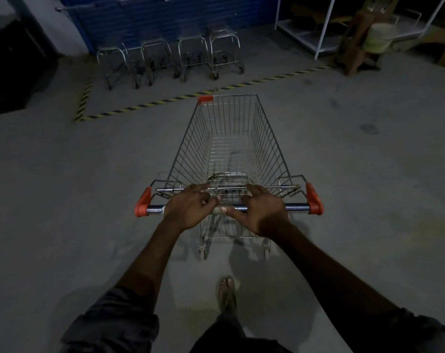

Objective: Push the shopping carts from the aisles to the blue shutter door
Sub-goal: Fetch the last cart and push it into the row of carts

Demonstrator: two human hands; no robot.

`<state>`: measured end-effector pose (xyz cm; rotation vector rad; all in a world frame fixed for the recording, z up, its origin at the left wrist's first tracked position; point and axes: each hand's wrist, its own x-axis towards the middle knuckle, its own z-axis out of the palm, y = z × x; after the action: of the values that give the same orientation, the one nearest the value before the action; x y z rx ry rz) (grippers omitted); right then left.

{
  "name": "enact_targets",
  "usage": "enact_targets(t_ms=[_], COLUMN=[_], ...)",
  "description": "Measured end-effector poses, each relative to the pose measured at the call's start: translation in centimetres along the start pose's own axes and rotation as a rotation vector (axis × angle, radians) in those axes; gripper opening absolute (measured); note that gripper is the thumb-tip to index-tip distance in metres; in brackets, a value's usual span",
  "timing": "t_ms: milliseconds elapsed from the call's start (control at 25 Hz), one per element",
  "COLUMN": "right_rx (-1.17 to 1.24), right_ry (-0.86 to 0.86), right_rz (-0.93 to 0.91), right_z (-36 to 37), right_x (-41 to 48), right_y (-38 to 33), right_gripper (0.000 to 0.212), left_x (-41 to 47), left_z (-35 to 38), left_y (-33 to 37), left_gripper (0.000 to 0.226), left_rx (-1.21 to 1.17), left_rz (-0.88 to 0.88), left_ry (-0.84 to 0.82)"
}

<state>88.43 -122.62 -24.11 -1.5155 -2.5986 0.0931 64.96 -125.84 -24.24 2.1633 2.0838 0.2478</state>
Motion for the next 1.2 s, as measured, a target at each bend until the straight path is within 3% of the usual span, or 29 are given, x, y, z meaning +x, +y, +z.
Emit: enact_targets(t_ms=[120, 200, 400, 560, 720, 960, 1200], right_rx=[-0.005, -0.008, 0.006, -0.008, -0.021, 0.010, 0.048], right_ry=[0.287, 0.384, 0.375, 0.376, 0.396, 0.563, 0.535], right_rz=[-0.113, -0.106, 0.083, 0.104, 0.097, 0.060, 0.058], right_z=[2.1, 3.1, 3.5, 4.2, 4.8, 5.4, 4.4], right_x=[5.7, 9.6, 18.1, 23.9, 29.8, 39.9, 50.0], right_y=[1.5, 2.0, 2.5, 4.9, 9.0, 15.0, 22.0], right_gripper=[0.080, 0.077, 0.079, 0.076, 0.073, 0.068, 0.072], left_x=[6.1, 10.2, 19.1, 25.4, 32.4, 44.2, 56.8], left_z=[-0.3, -0.5, -0.7, -0.7, -0.2, 0.2, 0.6], left_y=[-2.5, -4.0, -6.8, -7.5, -7.7, -7.9, -7.1], left_gripper=[0.060, 0.054, 0.054, 0.051, 0.050, 0.056, 0.054], left_rx=[0.018, 0.027, 0.065, 0.087, 0.104, 0.084, 0.093], left_rz=[0.055, 0.078, 0.097, 0.115, 0.146, 0.175, 0.125], left_ry=[0.013, 0.056, 0.268, 0.333, 0.373, 0.425, 0.420])
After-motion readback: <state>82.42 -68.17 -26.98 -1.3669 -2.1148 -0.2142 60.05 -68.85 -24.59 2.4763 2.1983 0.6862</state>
